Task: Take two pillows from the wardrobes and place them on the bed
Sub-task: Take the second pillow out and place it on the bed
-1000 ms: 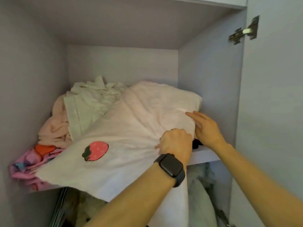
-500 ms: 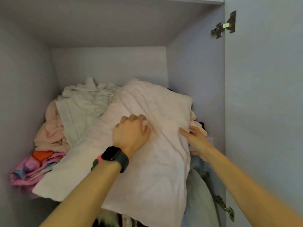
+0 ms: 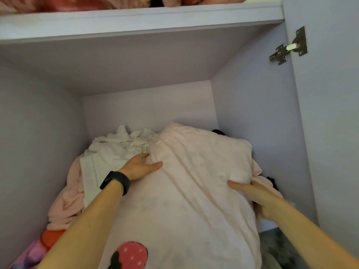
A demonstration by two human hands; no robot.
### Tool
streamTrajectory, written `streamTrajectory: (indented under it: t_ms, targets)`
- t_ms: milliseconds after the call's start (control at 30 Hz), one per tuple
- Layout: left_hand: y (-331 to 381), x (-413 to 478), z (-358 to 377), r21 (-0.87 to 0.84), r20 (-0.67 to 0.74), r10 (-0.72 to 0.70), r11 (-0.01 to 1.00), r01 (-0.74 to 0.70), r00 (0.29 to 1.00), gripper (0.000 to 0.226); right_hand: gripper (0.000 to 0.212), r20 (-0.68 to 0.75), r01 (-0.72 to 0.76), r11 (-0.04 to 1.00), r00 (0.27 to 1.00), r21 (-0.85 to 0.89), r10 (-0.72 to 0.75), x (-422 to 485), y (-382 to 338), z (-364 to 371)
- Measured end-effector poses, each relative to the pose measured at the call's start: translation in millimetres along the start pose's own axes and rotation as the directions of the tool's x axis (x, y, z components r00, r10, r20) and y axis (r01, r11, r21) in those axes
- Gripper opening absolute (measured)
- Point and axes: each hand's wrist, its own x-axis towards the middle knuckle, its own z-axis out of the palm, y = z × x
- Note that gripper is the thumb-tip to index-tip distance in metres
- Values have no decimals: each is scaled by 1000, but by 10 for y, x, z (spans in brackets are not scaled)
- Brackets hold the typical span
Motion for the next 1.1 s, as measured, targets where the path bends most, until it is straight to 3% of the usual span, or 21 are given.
streamTrajectory:
  t_ms: [167,400,633,767,967,1100]
  targets:
    - [-52,51,-51,9,-18,-19,1000,19,1000,81,91,56,18,999,998,36,-20,-6,-15,-46]
    - [-122,-217,-177,-147,85,-81,985,93,993,96,115,26,155,984,987,89,-158,-142,-91,-34]
    - [-211,-877,34,-342,32,120,934,-102,992,91,97,-169,398,917,902,-37,-398,-896,35,-279]
    - [-253,-1189,385,-448,83,261,872,-198,962,87,71,-291,508,857,809,-90,-510,-1639,433,-536]
    - [-467,-1668,1426,-589,211,370,787,-185,905,85,74,-490,392,850,697,-352,-524,-2801,1204,-858]
    - [-582,-2150,2170,-602,363,414,788,-128,835,86,81,-620,222,896,657,-385,-429,-3565,1760,-1032]
